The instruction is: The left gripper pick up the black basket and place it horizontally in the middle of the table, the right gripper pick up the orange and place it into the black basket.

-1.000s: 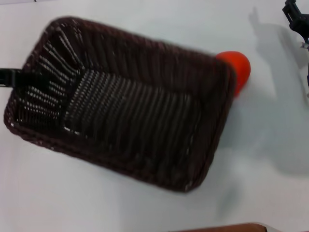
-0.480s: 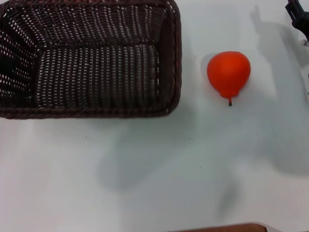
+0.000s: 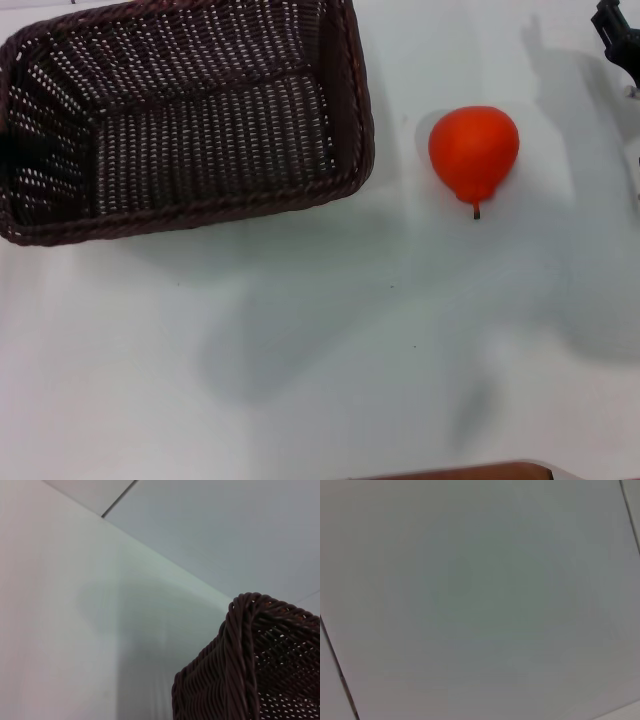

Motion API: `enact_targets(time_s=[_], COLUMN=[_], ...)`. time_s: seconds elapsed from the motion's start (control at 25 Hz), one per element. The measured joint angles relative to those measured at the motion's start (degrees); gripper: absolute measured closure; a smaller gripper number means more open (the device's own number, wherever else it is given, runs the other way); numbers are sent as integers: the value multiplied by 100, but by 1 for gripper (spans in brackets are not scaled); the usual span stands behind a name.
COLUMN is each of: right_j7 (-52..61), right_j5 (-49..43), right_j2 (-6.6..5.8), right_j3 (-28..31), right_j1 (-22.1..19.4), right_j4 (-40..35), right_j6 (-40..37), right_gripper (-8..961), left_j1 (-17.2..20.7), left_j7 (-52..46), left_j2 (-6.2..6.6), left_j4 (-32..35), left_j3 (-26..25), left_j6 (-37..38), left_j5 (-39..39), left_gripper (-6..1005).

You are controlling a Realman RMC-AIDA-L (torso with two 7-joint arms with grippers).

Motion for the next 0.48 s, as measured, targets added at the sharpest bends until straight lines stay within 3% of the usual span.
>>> enact_targets(time_s=[0.48], right_j7=[0], right_j5=[0], right_j2=[0], right_j3=[0], right_j1=[24], right_j4=[1], right_j6=[43], right_gripper=[74], left_j1=[164], left_j7=[10], left_j2=[-14], left_j4=[-261], left_j3=[332], left_j6=[-258], left_j5=[-149], left_gripper=[861])
